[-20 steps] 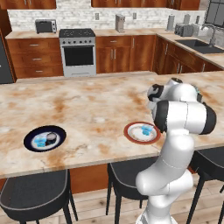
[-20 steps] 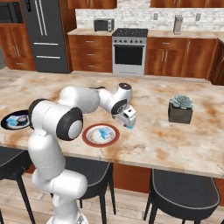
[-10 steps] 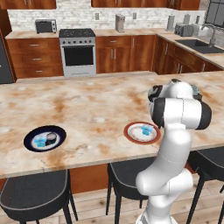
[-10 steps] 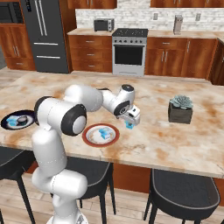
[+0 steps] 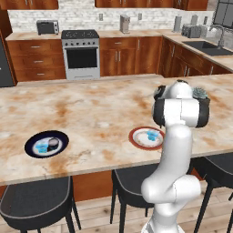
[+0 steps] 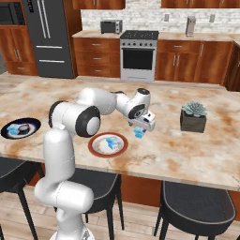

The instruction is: Place two yogurt containers on each plate.

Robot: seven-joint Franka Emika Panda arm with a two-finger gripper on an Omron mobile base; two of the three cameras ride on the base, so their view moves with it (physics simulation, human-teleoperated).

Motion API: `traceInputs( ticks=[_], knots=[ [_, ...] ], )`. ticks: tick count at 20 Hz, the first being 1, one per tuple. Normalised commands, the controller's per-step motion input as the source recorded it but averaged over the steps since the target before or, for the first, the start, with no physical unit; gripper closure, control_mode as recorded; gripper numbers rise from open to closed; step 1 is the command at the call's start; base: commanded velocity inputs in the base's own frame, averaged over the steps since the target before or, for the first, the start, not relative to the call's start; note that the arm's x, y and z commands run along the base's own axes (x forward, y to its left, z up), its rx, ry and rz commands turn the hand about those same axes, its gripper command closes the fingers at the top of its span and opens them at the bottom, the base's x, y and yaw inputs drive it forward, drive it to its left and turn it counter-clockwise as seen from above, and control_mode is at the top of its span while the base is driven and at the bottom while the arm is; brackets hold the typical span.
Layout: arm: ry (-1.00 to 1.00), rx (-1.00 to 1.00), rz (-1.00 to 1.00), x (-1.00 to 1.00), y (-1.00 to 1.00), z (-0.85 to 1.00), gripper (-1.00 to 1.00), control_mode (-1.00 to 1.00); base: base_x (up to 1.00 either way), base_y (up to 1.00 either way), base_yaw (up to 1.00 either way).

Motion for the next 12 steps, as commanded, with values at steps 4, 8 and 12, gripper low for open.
traceInputs(
  ticks=[4,8,12],
  knots=[
    [0.09,0.00,0.00,0.30,-0.05,-0.25,-1.00,-1.00,0.00,0.00,0.00],
    [0.07,0.00,0.00,0.23,-0.08,-0.28,-1.00,-1.00,0.00,0.00,0.00],
    [0.04,0.00,0.02,0.16,-0.01,-0.22,-1.00,-1.00,0.00,0.00,0.00]
  ],
)
